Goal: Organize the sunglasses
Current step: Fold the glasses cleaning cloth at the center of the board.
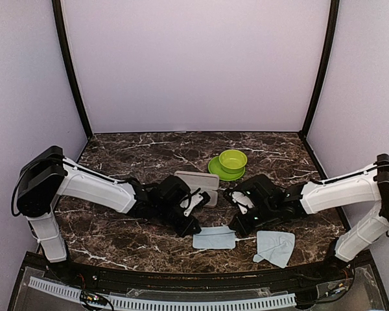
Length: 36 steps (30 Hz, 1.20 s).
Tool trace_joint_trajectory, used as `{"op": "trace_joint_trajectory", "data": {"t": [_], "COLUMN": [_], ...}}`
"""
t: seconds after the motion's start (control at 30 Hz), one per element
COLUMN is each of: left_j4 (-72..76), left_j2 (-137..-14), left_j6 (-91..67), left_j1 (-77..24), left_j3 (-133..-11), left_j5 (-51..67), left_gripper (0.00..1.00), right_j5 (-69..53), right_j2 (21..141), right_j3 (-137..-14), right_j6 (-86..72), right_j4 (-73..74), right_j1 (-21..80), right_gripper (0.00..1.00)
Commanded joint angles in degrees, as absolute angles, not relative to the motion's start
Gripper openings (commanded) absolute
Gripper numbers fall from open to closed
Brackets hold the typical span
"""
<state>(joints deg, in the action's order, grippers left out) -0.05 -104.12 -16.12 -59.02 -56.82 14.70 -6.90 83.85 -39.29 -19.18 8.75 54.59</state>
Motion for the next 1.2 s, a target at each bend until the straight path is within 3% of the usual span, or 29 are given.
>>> {"op": "trace_joint_trajectory", "data": {"t": [0.0, 1.17], "left_j4": [-1.13, -2.44], "left_j2": [-101.61, -100.42], "left_j6": [-16.30, -17.27], "left_j1": [-59.83, -61.59], "left_j3": [-56.16, -55.02], "left_j5": [14.02, 12.57], "left_gripper": [0.00, 0.00], "right_j5": [-6.81, -7.11], "right_j2": [82.21, 82.18], "right_j3": [-38.64, -36.72], "right_j6": [-20.46, -22.99], "right_j4": [7.29, 6.70], "right_j1": [55.62, 57.90], "right_gripper": [0.00, 0.00]}}
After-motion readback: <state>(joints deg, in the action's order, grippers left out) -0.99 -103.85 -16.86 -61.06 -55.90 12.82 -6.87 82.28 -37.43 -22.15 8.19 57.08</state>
